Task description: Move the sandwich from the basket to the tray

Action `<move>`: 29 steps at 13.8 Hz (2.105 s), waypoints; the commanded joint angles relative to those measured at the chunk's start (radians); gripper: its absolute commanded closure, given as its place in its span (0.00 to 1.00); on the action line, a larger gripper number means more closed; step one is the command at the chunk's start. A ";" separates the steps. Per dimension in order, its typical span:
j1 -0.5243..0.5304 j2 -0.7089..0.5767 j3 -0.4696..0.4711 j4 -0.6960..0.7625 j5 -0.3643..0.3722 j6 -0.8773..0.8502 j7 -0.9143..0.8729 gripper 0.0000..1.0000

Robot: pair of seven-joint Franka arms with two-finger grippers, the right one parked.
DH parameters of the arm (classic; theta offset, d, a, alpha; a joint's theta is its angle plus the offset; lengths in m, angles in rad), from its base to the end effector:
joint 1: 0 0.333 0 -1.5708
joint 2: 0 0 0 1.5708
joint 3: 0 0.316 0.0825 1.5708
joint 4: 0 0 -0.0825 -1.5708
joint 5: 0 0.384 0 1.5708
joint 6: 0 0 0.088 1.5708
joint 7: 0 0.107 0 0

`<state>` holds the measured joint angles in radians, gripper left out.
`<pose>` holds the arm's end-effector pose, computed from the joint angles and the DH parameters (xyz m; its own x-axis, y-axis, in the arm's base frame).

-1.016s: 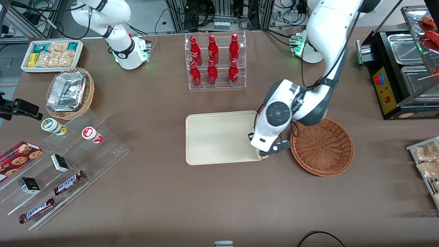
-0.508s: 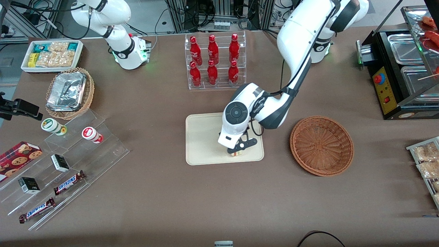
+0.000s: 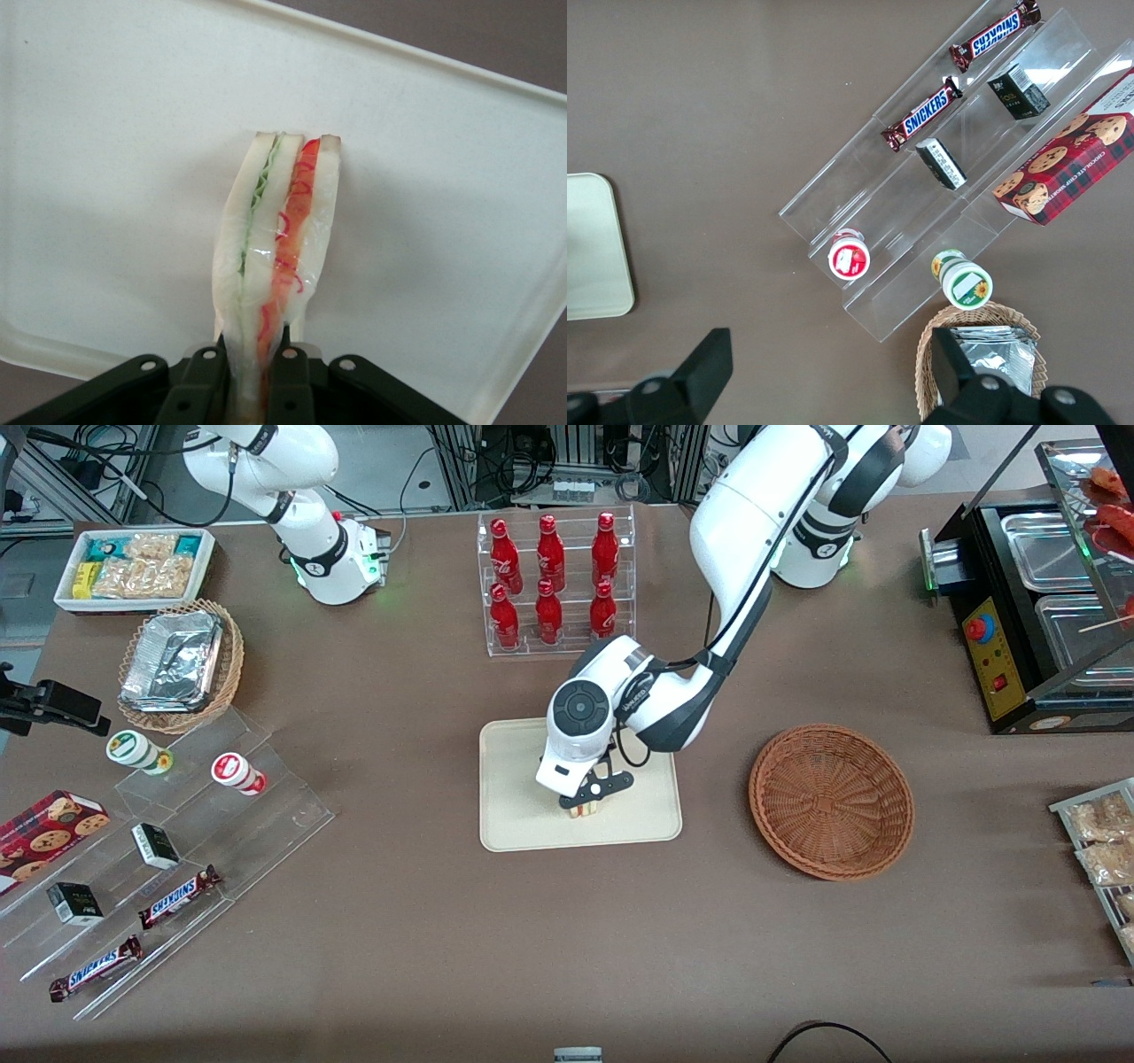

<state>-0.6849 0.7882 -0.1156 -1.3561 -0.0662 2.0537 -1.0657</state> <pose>0.5169 -0.5126 0.2469 0.9333 0.3196 -0.1636 0.3220 -0.9467 -0.0126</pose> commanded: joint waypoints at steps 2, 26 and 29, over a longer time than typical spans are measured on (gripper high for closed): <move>-0.030 -0.006 0.024 0.012 0.011 0.005 -0.030 1.00; -0.022 -0.200 0.149 0.012 0.112 -0.170 0.042 0.00; 0.079 -0.263 0.154 -0.038 0.105 -0.204 0.234 0.00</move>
<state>-0.6569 0.5962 0.0397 -1.3304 0.0481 1.8797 -0.9464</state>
